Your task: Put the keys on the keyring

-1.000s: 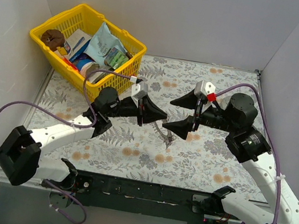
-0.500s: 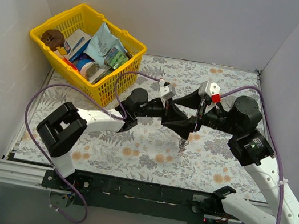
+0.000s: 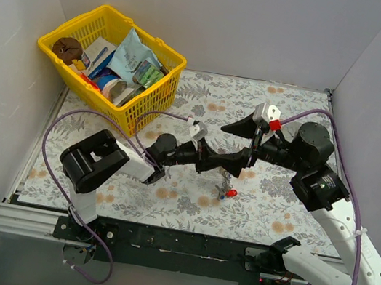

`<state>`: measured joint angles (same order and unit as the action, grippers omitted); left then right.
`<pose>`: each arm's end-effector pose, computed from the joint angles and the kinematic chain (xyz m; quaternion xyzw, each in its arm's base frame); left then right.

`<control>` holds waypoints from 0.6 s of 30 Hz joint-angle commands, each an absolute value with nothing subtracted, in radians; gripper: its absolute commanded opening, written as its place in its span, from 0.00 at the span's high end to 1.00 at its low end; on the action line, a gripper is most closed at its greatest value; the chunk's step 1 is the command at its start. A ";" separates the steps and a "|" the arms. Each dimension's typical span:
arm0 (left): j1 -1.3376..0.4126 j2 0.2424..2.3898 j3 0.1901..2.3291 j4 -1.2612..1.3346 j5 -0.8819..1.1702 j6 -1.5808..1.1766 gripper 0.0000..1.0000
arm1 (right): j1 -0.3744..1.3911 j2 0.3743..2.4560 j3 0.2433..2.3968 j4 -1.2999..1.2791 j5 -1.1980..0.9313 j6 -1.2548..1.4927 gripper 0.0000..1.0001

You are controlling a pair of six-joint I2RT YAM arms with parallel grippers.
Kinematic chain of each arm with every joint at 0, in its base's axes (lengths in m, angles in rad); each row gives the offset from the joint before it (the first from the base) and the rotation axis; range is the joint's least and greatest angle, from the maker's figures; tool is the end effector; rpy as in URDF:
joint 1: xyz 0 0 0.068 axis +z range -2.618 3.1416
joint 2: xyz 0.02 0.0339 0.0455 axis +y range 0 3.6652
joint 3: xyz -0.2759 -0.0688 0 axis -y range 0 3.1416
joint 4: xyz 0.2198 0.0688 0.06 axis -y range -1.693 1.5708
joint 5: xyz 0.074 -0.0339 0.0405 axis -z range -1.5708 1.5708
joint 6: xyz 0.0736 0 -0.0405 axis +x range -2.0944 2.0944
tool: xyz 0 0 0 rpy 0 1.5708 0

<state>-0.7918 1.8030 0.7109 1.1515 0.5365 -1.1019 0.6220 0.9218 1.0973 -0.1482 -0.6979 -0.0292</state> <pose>0.2367 -0.2933 0.2227 0.0885 0.6831 -0.6757 0.2625 0.1265 0.1489 0.4343 -0.4418 0.5425 0.4248 0.5745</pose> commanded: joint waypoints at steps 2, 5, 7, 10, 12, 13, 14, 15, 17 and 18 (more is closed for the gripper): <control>-0.798 1.747 0.606 1.183 0.457 -1.137 1.00 | 0.618 0.911 1.095 -0.121 -0.692 -0.037 0.04; -0.798 1.718 0.580 1.149 0.436 -1.126 1.00 | 0.618 0.916 1.091 -0.110 -0.699 -0.034 0.04; -0.798 1.707 0.566 1.134 0.434 -1.123 1.00 | 0.618 0.919 1.091 -0.107 -0.709 -0.031 0.04; -0.798 1.678 0.543 1.109 0.437 -1.120 1.00 | 0.618 0.920 1.091 -0.107 -0.710 -0.029 0.04; -0.798 1.663 0.528 1.101 0.428 -1.120 1.00 | 0.618 0.920 1.089 -0.110 -0.710 -0.029 0.03; -0.798 1.658 0.522 1.101 0.426 -1.121 0.95 | 0.617 0.920 1.089 -0.107 -0.712 -0.029 0.03; -0.798 1.655 0.509 1.109 0.423 -1.123 0.91 | 0.618 0.923 1.089 -0.104 -0.715 -0.029 0.03; -0.798 1.645 0.505 1.111 0.428 -1.126 0.86 | 0.618 0.925 1.089 -0.101 -0.718 -0.028 0.03; -0.798 1.631 0.502 1.101 0.437 -1.121 0.57 | 0.618 0.930 1.089 -0.100 -0.726 -0.026 0.03; -0.798 1.623 0.505 1.092 0.448 -1.112 0.48 | 0.618 0.931 1.089 -0.095 -0.729 -0.023 0.03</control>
<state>-0.7944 1.6894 0.5121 1.0996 0.4450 -1.1248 0.6220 0.9257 1.0950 -0.1471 -0.7078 -0.0292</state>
